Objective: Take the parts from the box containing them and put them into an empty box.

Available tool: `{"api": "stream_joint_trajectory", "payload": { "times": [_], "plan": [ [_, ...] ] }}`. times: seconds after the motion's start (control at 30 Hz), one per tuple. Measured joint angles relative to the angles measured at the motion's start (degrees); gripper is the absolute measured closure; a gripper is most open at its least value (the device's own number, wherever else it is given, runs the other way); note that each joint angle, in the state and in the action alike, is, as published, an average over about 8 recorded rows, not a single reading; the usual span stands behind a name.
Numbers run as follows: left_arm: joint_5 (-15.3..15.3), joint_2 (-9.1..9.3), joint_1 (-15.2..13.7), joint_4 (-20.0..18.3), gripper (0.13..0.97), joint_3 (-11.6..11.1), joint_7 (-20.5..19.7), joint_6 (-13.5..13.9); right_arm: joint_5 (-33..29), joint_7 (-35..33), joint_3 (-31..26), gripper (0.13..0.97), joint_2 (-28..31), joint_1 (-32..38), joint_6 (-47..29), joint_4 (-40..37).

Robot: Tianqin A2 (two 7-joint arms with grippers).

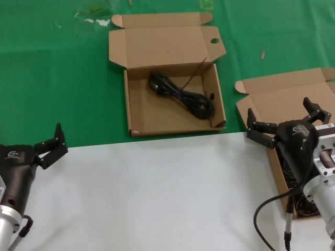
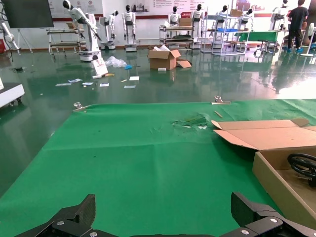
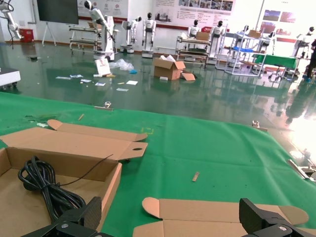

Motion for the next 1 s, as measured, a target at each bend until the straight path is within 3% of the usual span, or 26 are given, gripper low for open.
{"api": "stream_joint_trajectory", "payload": {
  "times": [1.0],
  "plan": [
    [0.00, 0.00, 0.00, 0.00, 0.132, 0.00, 0.00, 0.00, 0.00, 0.00, 0.00, 0.129, 0.00, 0.00, 0.00, 0.00]
  ]
}}
